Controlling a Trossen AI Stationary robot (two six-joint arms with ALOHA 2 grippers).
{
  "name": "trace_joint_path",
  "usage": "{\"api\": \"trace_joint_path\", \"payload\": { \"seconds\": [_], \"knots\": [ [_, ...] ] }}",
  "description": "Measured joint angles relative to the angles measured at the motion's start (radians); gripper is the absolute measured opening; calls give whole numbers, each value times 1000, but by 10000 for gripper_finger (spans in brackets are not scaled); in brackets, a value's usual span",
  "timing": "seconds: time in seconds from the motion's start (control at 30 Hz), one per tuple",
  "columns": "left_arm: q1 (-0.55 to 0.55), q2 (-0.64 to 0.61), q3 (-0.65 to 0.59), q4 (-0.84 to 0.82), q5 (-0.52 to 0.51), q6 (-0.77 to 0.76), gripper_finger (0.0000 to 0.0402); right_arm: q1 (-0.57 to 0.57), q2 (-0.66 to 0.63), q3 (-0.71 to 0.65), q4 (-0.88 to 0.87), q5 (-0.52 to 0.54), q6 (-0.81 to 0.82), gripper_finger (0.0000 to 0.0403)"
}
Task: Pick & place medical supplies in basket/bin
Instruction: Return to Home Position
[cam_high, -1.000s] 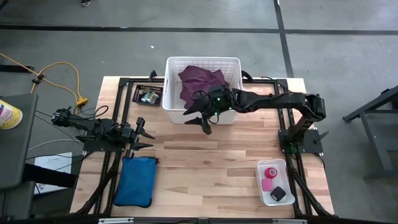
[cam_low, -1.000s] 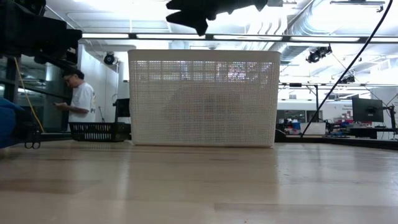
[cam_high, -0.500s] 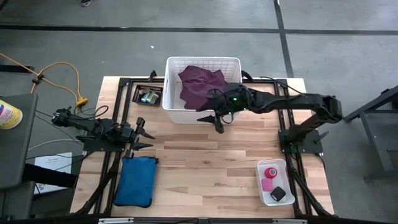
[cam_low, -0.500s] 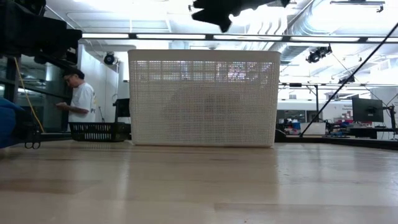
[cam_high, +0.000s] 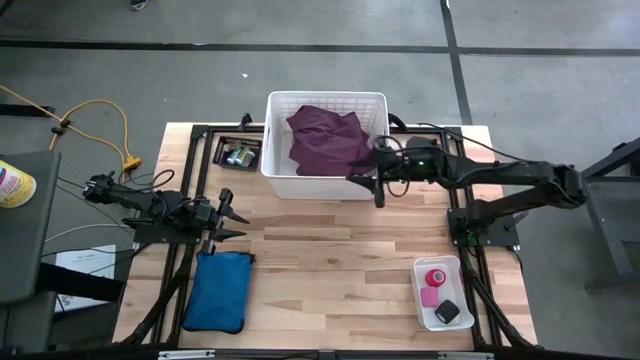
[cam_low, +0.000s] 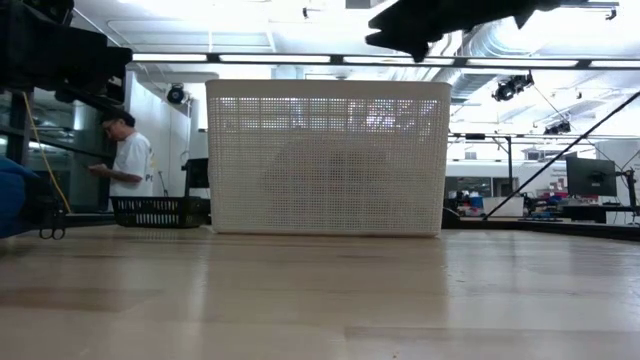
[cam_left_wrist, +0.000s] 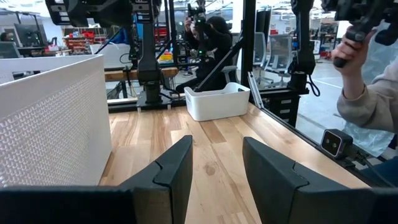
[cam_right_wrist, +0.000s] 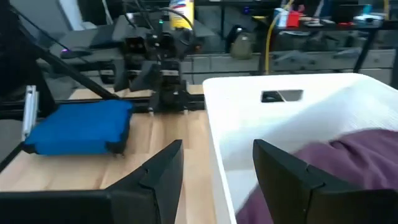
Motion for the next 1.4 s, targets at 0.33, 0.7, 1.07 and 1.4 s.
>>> {"api": "trace_joint_path", "payload": {
  "seconds": [0.33,0.7,1.07,1.4],
  "knots": [
    [0,0,0,0,0,0,135,1,-94,-102,27,22,42,181],
    [0,0,0,0,0,0,135,-2,-167,-293,243,33,84,181],
    [0,0,0,0,0,0,135,-1,-369,-464,247,199,132,181],
    [0,0,0,0,0,0,135,-1,-548,-601,261,206,155,181]
  ]
}}
